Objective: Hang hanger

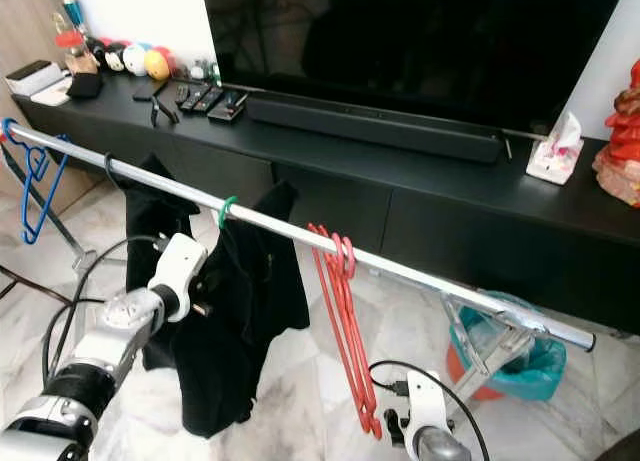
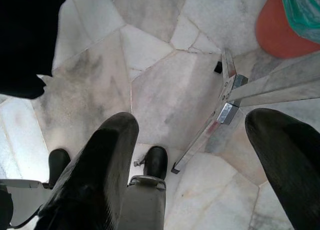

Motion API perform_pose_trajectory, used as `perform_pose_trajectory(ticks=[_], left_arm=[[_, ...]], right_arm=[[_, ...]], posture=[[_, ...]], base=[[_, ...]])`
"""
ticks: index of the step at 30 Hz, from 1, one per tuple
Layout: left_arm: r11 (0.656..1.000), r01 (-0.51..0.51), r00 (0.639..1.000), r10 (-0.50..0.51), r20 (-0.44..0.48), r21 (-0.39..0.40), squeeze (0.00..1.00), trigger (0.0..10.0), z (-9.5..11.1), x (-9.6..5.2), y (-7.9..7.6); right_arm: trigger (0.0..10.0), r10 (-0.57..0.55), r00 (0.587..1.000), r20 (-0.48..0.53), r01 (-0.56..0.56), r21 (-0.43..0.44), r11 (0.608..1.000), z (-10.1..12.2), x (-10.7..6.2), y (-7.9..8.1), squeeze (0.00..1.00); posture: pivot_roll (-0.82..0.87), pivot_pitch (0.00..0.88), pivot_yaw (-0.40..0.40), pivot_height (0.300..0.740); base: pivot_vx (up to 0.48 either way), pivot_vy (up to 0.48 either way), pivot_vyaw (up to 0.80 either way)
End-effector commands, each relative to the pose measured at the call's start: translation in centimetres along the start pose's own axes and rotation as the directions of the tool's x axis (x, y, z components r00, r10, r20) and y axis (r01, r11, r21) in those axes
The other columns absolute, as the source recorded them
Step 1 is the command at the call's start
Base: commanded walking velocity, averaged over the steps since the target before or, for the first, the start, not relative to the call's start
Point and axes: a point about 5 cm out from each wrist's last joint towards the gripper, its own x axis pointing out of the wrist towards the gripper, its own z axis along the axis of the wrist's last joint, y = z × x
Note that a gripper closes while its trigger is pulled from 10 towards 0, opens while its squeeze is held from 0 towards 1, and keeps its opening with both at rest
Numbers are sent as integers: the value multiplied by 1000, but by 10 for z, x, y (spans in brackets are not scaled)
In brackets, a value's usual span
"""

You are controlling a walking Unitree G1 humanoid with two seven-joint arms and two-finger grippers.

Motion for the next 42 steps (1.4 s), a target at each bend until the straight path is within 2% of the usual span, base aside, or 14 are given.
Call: perform_pose_trajectory(ticks=[1,10,19,20,25,26,28,31,33,34,35,37,39,42], left_arm=[[1000,20,1000,-20,0,-5,1000,10000,-2,-5,1],[996,91,995,-91,29,7,1000,10000,7,-20,-4],[991,132,991,-132,37,-17,1000,10000,10,-49,-16],[986,160,986,-158,46,-38,1000,10000,14,-58,-18],[965,252,967,-249,48,-68,1000,10000,20,-78,-25],[965,252,967,-249,48,-68,1000,10000,20,-78,-25],[950,298,955,-296,36,-90,1000,10000,19,-90,-27],[957,247,968,-249,6,-153,1000,10000,4,-104,-19],[964,177,984,-178,14,-198,1000,10000,-3,-108,-12],[964,177,984,-178,14,-198,1000,10000,-3,-108,-12],[980,25,1000,-25,-1,-196,0,10000,-15,-108,-1],[970,-94,996,92,-21,-225,0,10000,-27,-110,9],[942,-194,981,189,-46,-273,0,10000,-40,-112,15],[924,-257,966,247,-72,-285,0,10000,-50,-114,17]], right_arm=[[10000,4,1000,-7,-4,-4,1000,-2,0,1,0],[10000,4,1000,-8,-5,-5,1000,-2,0,0,0],[10000,4,1000,-7,-4,-8,1000,-2,0,-1,0],[10000,4,1000,-8,-4,-11,1000,-2,0,-1,0],[10000,5,1000,-8,-5,-13,1000,-2,0,-2,0],[10000,5,1000,-8,-5,-13,1000,-2,0,-2,0],[10000,4,1000,-8,-5,-13,1000,-2,0,-2,0],[10000,5,1000,-8,-5,-15,1000,-1,0,-2,0],[10000,5,1000,-7,-6,-15,1000,-1,0,-3,0],[10000,5,1000,-7,-6,-15,1000,-1,0,-3,0],[10000,6,1000,-7,-6,-17,1000,-1,0,-3,0],[10000,7,1000,-6,-7,-18,1000,0,0,-3,0],[10000,7,1000,-5,-7,-17,1000,0,0,-3,0],[10000,6,1000,-4,-6,-17,1000,0,0,-3,0]], posture=[[11,0,17,740],[17,0,15,740],[23,0,10,740],[27,0,9,740],[31,0,8,740],[31,0,8,740],[34,0,8,740],[34,0,8,740],[36,0,7,740],[36,0,7,740],[42,0,4,740],[38,0,4,740],[36,0,5,740],[34,0,5,740]], base=[[0,0,0],[0,0,0],[0,0,0],[0,0,0],[0,0,0],[0,0,0],[0,0,0],[0,0,0],[0,0,0],[0,0,0],[0,0,0],[0,0,0],[0,0,0],[0,0,0]])
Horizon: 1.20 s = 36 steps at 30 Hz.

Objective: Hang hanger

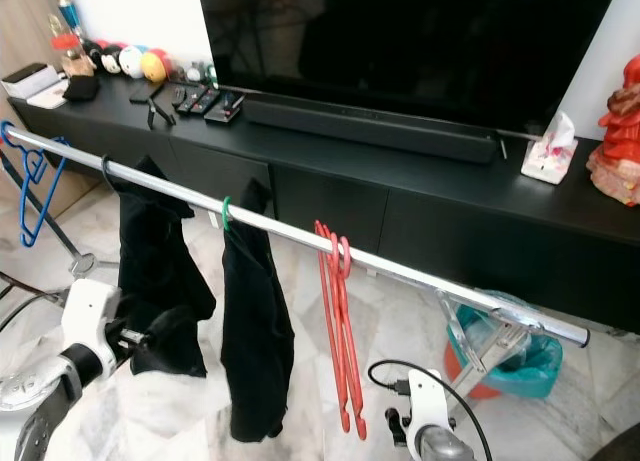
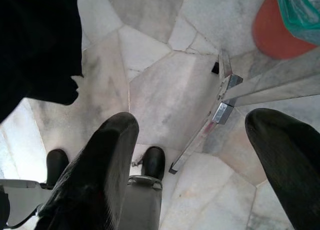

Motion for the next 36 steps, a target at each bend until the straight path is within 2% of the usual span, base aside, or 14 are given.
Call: perform_pose_trajectory(ticks=[1,3,6,7,8,9,13,14,17,18,23,26,31,36], left_arm=[[997,-73,997,73,0,-11,0,10000,-9,-3,7],[988,-153,988,153,-17,-28,0,10000,-22,-3,12],[987,-158,983,154,-103,-30,0,10000,-52,3,7],[990,-137,975,131,-177,-20,0,10000,-69,7,1],[992,-127,968,125,-219,5,0,10000,-78,9,-2],[992,-118,938,128,-321,49,0,10000,-98,11,-7],[992,-118,910,125,-396,41,0,10000,-115,11,-12],[993,-111,888,116,-446,36,0,10000,-126,10,-17],[995,-83,856,98,-507,52,0,10000,-138,6,-23],[995,-84,834,102,-543,58,0,10000,-147,3,-26],[989,-139,773,142,-618,54,0,10000,-164,-8,-27],[981,-194,762,170,-625,31,0,10000,-167,-11,-27],[981,-190,751,170,-638,39,0,10000,-171,-13,-29],[983,-176,723,164,-671,51,0,10000,-179,-19,-35]], right_arm=[[10000,0,1000,-6,0,-6,1000,-2,0,0,0],[10000,-1,1000,-6,1,-6,1000,-2,0,0,0],[10000,1,1000,-8,-1,-9,1000,-2,0,0,0],[10000,1,1000,-9,-2,-10,1000,-2,0,1,0],[10000,1,1000,-9,-1,-10,1000,-2,0,1,0],[10000,0,1000,-8,0,-8,1000,-2,0,1,0],[10000,-2,1000,-8,2,-6,1000,-3,0,1,0],[10000,-4,1000,-7,4,-2,1000,-3,0,2,0],[10000,-5,1000,-8,5,-1,1000,-4,0,2,0],[10000,-7,1000,-9,7,1,1000,-4,0,2,0],[10000,-11,1000,-15,11,10,1000,-6,0,3,0],[10000,-13,1000,-17,14,17,1000,-8,0,3,0],[10000,-17,1000,-21,18,22,1000,-10,-1,3,0],[10000,-22,999,-28,23,31,999,-12,-1,3,0]], posture=[[34,0,4,740],[36,0,2,740],[41,0,-4,740],[39,0,-4,740],[35,0,-4,740],[30,0,1,740],[22,0,4,740],[19,0,6,740],[13,0,10,740],[13,0,9,740],[10,0,12,740],[5,0,13,740],[-1,0,16,740],[-1,0,10,740]], base=[[0,0,0],[0,0,0],[0,0,0],[0,0,0],[0,0,0],[0,0,0],[0,0,0],[0,0,0],[0,0,0],[0,0,0],[0,0,0],[0,0,0],[0,0,0],[0,0,0]])
